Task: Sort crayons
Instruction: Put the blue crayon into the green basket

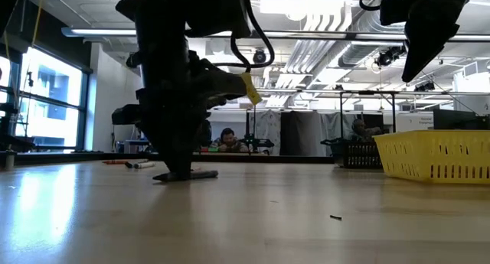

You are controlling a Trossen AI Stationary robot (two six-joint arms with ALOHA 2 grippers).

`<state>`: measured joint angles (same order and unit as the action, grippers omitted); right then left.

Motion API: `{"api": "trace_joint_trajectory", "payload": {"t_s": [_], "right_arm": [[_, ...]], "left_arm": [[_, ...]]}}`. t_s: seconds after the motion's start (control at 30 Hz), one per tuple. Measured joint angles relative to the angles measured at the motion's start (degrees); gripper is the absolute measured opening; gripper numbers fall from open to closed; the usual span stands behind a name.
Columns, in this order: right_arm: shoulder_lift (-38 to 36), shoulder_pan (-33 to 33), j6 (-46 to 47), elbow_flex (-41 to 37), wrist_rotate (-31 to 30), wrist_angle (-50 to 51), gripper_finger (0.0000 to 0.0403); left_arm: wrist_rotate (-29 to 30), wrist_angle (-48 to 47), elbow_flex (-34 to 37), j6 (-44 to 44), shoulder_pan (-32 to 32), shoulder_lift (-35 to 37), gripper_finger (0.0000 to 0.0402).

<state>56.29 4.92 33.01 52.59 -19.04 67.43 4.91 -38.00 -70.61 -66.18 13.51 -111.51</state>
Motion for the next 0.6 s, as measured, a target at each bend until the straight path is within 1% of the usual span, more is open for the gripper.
{"api": "trace_joint_trajectory", "payload": {"t_s": [0.17, 0.37, 0.6], "right_arm": [[0.0, 0.0, 0.0, 0.0, 0.0, 0.0, 0.0129], [0.0, 0.0, 0.0, 0.0, 0.0, 0.0, 0.0129], [0.0, 0.0, 0.0, 0.0, 0.0, 0.0, 0.0129]], "left_arm": [[-1.0, 0.3, -1.6, 1.7, 0.2, -0.1, 0.0001], [-0.6, 0.1, -2.8, 2.9, 1.1, -0.1, 0.0001], [1.7, 0.4, -6.7, 9.1, 1.8, 0.0, 0.0001]]}}
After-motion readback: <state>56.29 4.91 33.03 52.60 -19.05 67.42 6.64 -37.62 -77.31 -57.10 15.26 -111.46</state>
